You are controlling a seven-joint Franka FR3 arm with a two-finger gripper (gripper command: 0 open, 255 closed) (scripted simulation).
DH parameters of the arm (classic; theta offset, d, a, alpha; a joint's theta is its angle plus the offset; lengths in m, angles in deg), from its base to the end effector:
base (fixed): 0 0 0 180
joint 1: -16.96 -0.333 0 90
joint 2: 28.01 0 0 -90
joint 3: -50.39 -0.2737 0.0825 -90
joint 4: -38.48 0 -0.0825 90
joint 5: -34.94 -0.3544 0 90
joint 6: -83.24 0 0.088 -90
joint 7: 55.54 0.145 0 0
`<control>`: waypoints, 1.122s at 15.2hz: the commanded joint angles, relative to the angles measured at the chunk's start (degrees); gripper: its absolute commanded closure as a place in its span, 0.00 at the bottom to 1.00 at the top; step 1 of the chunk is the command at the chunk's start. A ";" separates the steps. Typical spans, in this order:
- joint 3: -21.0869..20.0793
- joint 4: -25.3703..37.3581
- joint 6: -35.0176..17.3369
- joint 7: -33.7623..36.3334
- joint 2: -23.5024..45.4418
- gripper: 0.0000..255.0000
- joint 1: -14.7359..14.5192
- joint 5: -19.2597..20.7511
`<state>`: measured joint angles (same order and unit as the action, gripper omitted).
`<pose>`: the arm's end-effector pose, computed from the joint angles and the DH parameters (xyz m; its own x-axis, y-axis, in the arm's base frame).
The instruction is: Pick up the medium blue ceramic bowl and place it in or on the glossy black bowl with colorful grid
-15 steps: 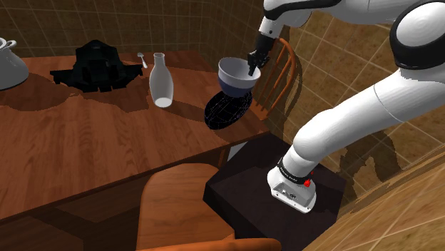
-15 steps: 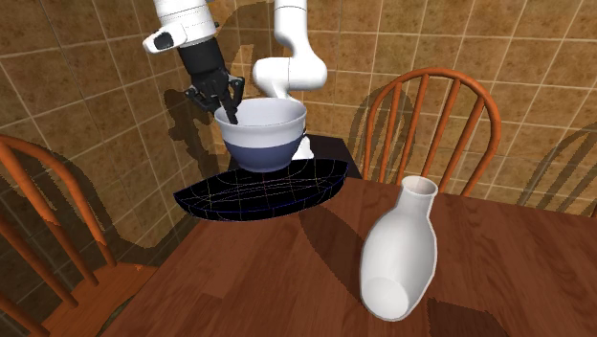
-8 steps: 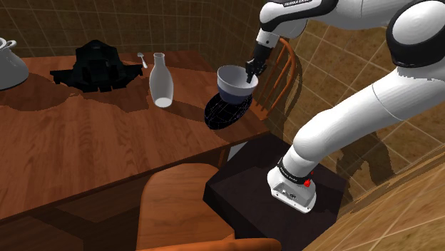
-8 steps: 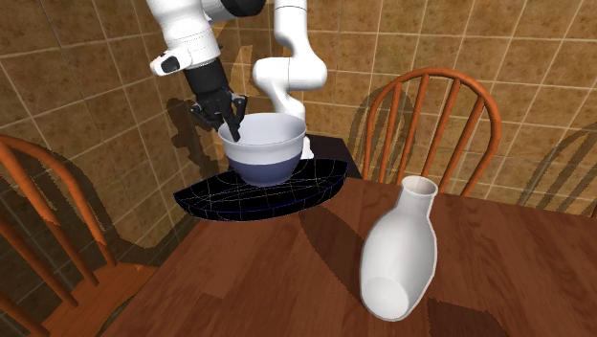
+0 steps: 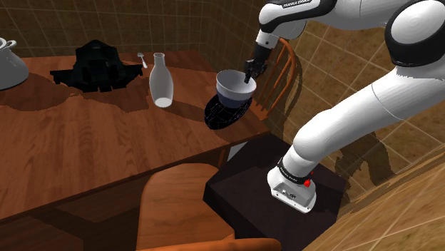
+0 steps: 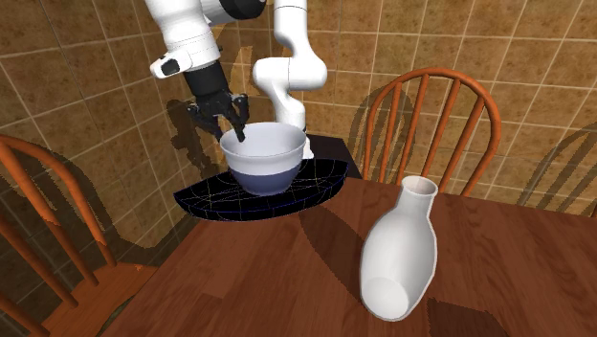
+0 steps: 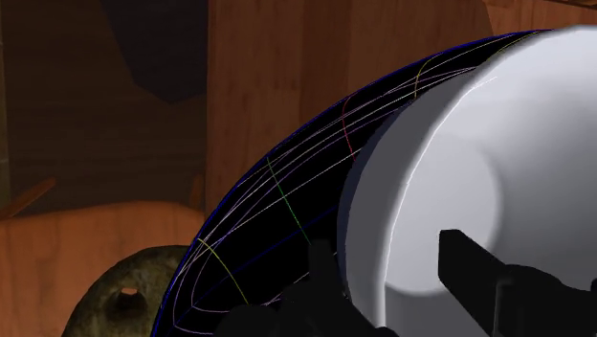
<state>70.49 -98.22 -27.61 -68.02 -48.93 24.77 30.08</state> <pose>0.3684 -0.1816 0.3789 0.9621 -0.2649 -0.0651 -0.2727 -0.9374 -0.2164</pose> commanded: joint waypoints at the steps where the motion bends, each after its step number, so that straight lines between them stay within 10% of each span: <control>1: 0.00 0.01 0.00 0.00 -0.02 0.00 0.00 -0.01; 17: 0.23 6.65 7.43 0.32 -0.81 0.00 0.34 0.58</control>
